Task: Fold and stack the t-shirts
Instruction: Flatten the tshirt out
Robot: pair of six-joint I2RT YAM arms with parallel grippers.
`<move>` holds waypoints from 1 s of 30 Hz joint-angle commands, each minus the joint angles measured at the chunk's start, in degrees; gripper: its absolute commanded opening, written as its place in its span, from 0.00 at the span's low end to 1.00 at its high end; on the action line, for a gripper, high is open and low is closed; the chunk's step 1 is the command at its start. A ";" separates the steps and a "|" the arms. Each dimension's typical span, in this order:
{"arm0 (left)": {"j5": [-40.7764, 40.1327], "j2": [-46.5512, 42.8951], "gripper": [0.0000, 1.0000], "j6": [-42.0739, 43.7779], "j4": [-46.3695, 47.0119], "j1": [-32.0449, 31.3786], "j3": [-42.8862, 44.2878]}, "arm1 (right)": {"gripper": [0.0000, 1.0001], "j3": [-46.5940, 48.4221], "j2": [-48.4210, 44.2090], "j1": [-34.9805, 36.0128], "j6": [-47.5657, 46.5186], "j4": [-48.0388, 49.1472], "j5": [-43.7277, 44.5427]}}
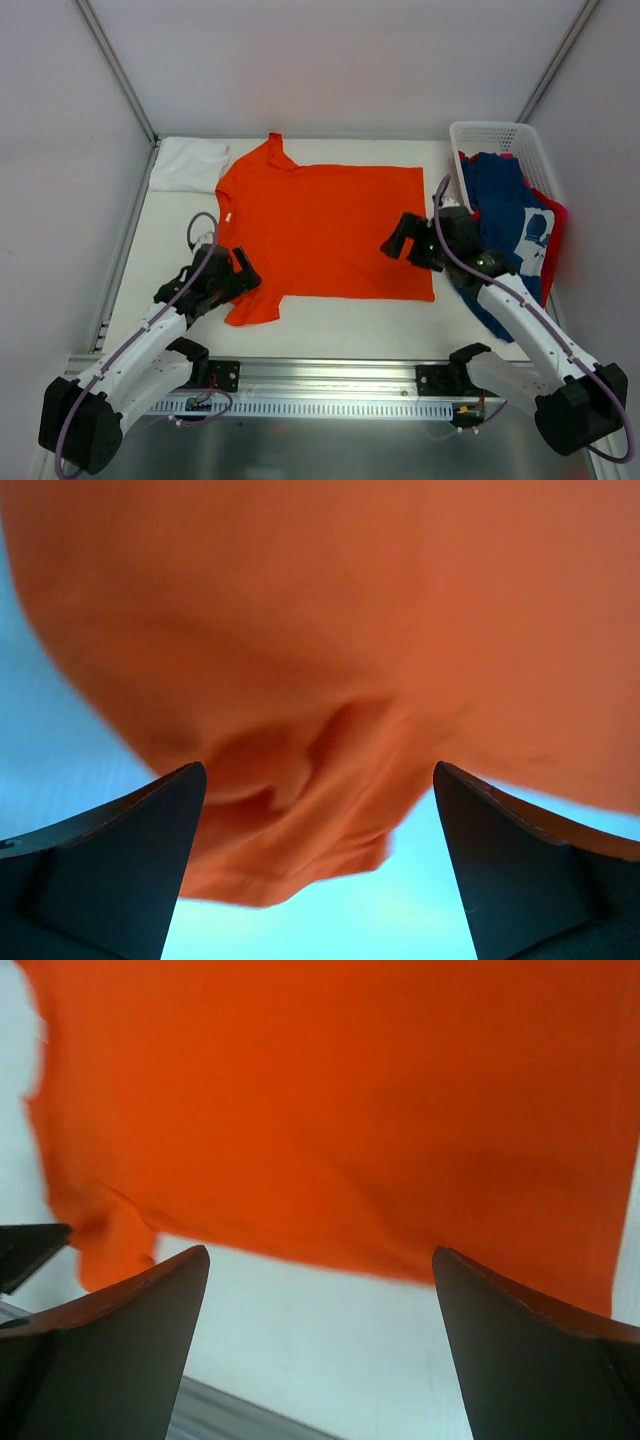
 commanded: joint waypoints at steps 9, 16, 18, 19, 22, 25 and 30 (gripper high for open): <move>-7.60 -9.83 0.99 -15.46 -9.14 -7.70 -13.52 | 0.99 -12.90 -19.34 3.76 5.36 -10.75 10.18; -6.81 -12.92 0.99 -15.90 -13.53 -8.40 -12.30 | 1.00 -14.22 -20.85 3.84 5.71 -11.55 10.80; -5.85 -15.28 0.98 -17.30 -15.11 -8.92 -12.56 | 0.99 -14.49 -19.88 3.84 5.71 -11.46 11.23; -5.67 -16.26 0.98 -17.92 -15.56 -9.71 -12.74 | 0.99 -14.75 -19.61 3.84 5.71 -11.37 11.84; -5.41 -18.64 0.93 -18.63 -16.79 -10.33 -13.61 | 0.99 -15.63 -18.82 3.84 5.62 -9.97 13.69; -4.97 -17.33 0.80 -18.89 -16.97 -10.33 -14.23 | 0.99 -16.42 -17.42 3.84 5.89 -7.87 13.70; -5.40 -17.67 0.62 -19.69 -16.79 -11.04 -14.67 | 0.99 -16.42 -13.55 3.84 5.98 -6.54 13.08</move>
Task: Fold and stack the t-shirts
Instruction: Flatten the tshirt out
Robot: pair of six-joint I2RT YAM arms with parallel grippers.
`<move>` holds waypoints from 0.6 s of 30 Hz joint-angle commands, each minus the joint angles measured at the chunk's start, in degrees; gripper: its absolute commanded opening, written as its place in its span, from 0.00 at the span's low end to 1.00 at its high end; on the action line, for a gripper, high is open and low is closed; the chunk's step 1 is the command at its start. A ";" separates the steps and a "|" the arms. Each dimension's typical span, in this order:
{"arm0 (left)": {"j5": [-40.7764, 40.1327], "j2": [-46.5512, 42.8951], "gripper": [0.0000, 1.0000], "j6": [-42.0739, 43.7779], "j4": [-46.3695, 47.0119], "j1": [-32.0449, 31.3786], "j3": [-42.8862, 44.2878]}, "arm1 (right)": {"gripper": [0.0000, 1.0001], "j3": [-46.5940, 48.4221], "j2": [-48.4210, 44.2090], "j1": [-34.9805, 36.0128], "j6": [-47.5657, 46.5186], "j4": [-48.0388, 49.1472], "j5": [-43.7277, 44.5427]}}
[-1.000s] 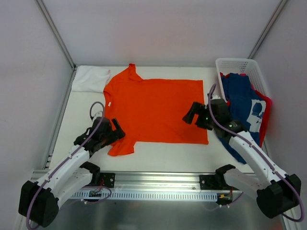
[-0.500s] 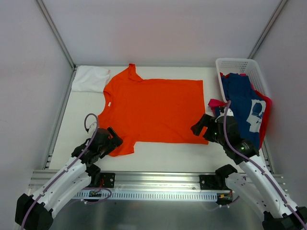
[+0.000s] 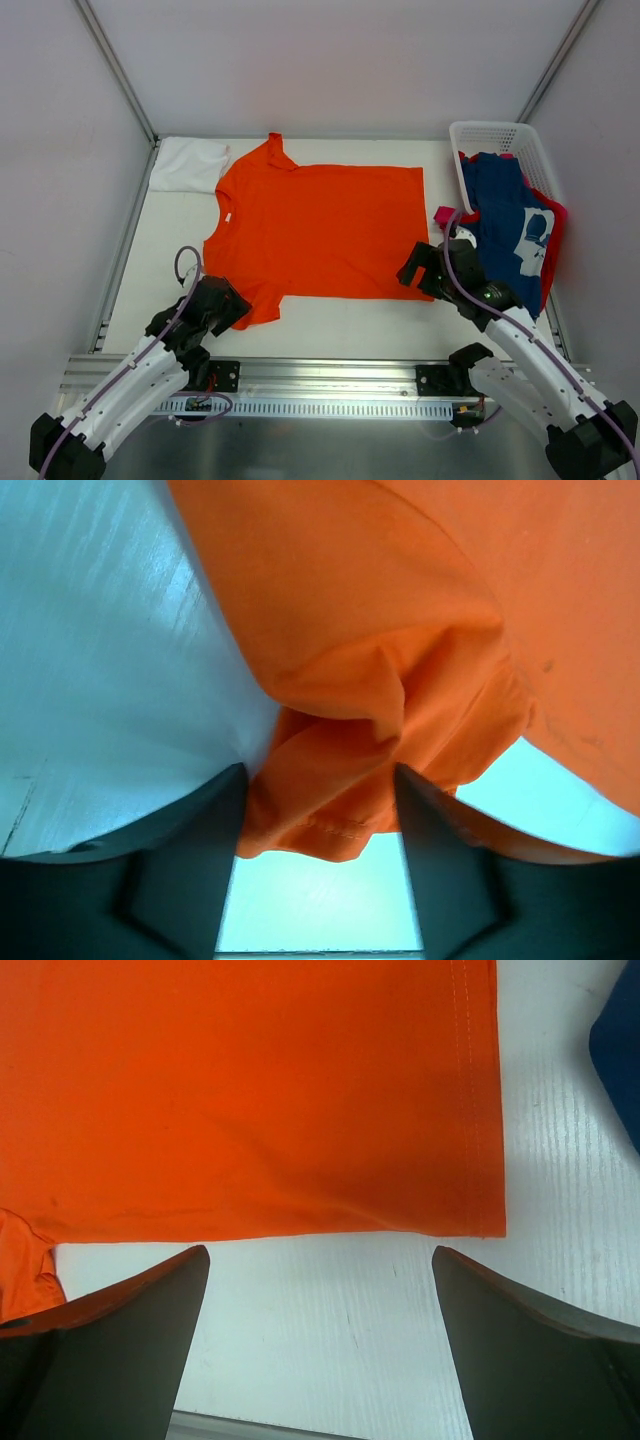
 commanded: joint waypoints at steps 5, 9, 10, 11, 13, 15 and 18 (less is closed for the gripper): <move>-0.34 0.36 0.24 -0.76 -2.76 -0.76 -1.47 | 0.99 -0.99 3.20 0.26 1.04 3.85 1.72; -0.69 1.41 0.00 -0.67 -2.32 -0.85 -1.64 | 0.99 -1.52 4.35 0.17 1.21 4.47 1.81; -0.78 1.68 0.00 -0.67 -2.14 -0.85 -1.64 | 0.99 -1.52 4.52 0.17 1.21 4.56 2.07; -0.86 2.11 0.00 -0.67 -2.14 -0.85 -1.64 | 1.00 -1.52 5.05 0.26 1.30 4.56 2.16; -0.95 2.29 0.00 -0.58 -1.70 -0.85 -1.65 | 0.99 -1.52 5.58 0.26 1.39 4.64 2.68; -1.13 1.94 0.00 -0.14 -1.44 -0.85 -1.30 | 1.00 -1.44 7.07 0.26 2.00 3.95 4.25; -1.74 1.07 0.00 0.82 -1.18 -0.85 -0.24 | 0.99 -1.09 9.09 0.17 5.42 -0.34 10.99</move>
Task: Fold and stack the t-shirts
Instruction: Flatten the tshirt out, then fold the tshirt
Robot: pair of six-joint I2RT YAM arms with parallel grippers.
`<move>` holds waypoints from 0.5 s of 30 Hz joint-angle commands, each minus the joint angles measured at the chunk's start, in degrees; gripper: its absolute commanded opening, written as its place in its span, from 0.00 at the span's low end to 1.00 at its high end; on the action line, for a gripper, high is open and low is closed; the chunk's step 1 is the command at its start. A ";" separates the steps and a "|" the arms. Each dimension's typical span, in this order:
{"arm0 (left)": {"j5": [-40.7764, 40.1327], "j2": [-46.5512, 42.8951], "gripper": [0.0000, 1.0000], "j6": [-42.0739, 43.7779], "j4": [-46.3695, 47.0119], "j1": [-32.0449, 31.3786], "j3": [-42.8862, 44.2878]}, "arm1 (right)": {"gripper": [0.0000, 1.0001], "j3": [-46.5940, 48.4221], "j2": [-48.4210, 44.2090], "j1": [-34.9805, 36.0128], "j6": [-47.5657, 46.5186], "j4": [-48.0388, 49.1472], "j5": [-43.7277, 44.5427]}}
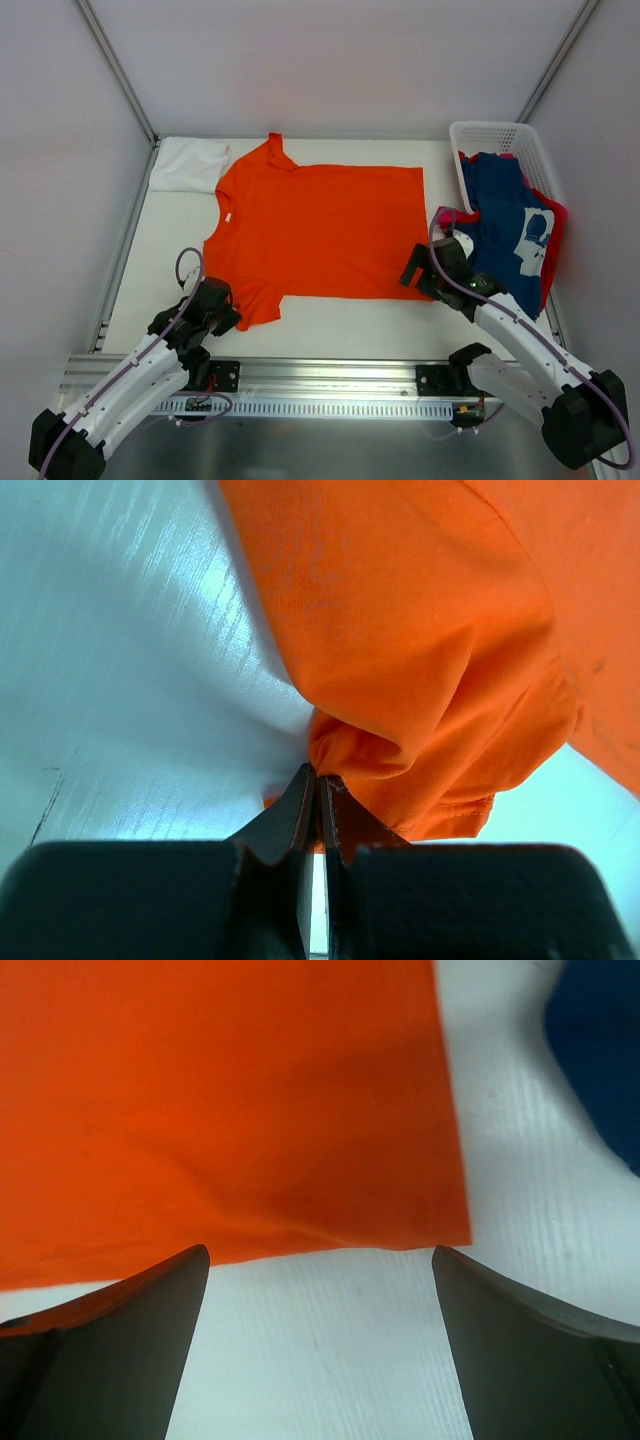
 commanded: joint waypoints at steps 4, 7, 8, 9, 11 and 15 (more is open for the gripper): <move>-1.77 -0.45 0.00 2.16 0.05 -0.66 1.47 | 0.99 -2.27 -1.84 0.17 13.61 -10.01 18.55; -1.68 -0.10 0.00 2.34 0.57 -0.74 1.21 | 1.00 -8.50 -8.16 0.26 19.60 -8.88 17.87; -1.68 -0.01 0.00 2.34 0.84 -0.74 1.12 | 1.00 -11.13 -9.40 0.26 21.35 -7.83 17.08; -2.03 0.17 0.00 2.34 1.01 -0.74 0.94 | 1.00 -12.11 -11.41 0.17 21.89 -7.30 16.72; -2.21 0.87 0.00 2.69 1.89 -0.74 0.94 | 1.00 -14.31 -12.66 0.17 22.16 -5.20 15.93; -2.30 2.72 0.00 3.48 3.04 -0.74 1.29 | 0.99 -15.02 -10.82 0.17 21.90 -2.12 14.27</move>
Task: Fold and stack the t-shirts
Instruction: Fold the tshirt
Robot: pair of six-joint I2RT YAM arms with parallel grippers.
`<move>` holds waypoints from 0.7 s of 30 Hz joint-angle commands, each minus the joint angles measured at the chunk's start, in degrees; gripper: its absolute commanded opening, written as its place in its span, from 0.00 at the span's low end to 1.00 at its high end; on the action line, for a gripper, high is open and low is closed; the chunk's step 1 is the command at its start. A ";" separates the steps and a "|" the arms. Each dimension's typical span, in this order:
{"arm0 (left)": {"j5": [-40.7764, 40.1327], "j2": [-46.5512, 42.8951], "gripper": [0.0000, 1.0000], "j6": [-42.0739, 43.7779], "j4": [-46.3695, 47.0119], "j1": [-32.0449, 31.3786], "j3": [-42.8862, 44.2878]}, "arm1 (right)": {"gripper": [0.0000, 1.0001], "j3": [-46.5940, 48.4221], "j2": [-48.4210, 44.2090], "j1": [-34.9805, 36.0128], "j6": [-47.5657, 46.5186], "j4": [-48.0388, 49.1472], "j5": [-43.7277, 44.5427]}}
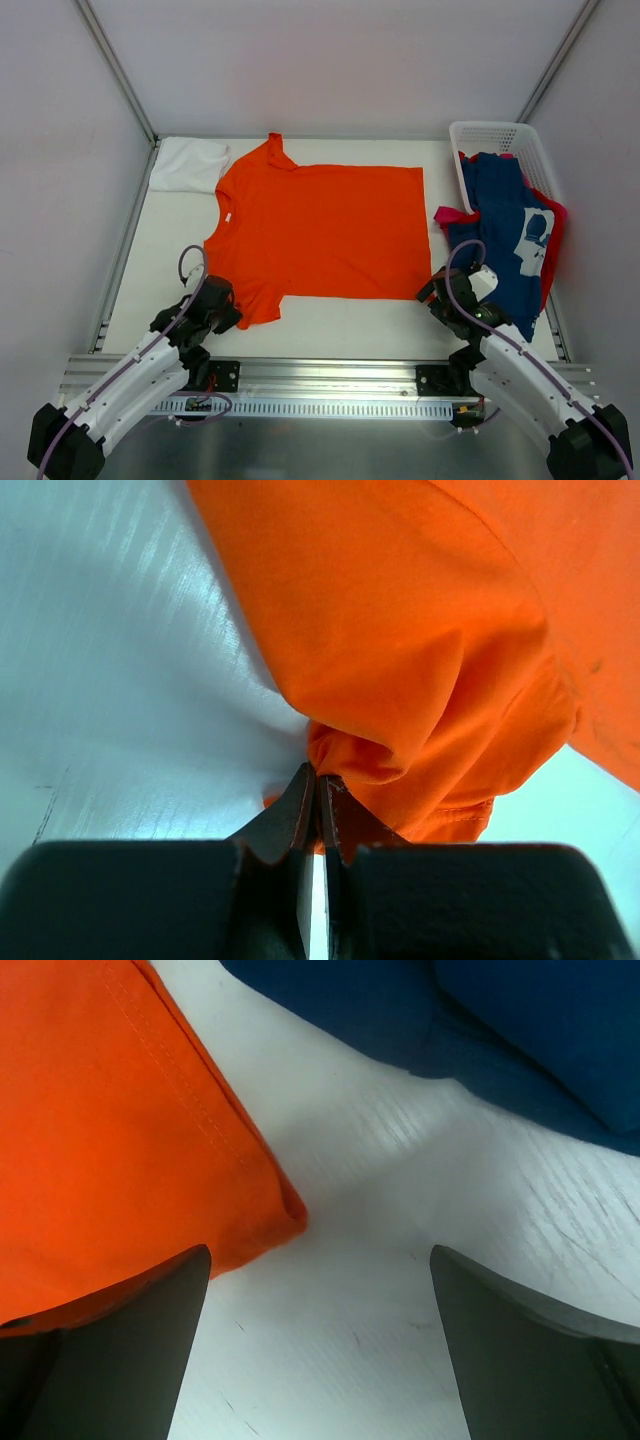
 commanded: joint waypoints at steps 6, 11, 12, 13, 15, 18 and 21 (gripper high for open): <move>-1.92 2.59 0.00 2.00 2.69 -0.77 1.07 | 0.92 -0.27 12.79 0.24 2.18 11.63 -4.99; -2.27 3.30 0.00 2.09 3.31 -0.68 0.64 | 0.78 1.40 18.60 0.41 1.74 14.28 -5.17; -2.28 3.47 0.00 2.09 3.66 -0.76 0.64 | 0.72 1.58 18.78 0.41 1.74 14.63 -5.35; -2.28 3.65 0.00 2.09 3.75 -0.77 0.72 | 0.55 1.67 18.87 0.33 1.65 14.81 -5.44; -2.54 4.17 0.00 2.26 4.01 -0.77 0.90 | 0.43 1.93 19.13 0.41 1.83 14.28 -5.09; -2.80 4.79 0.00 2.53 4.36 -0.68 1.25 | 0.09 2.28 19.14 0.41 2.00 12.97 -4.30; -2.80 5.49 0.00 2.70 4.71 -0.68 1.43 | 0.00 2.37 18.70 0.41 2.62 11.21 -3.33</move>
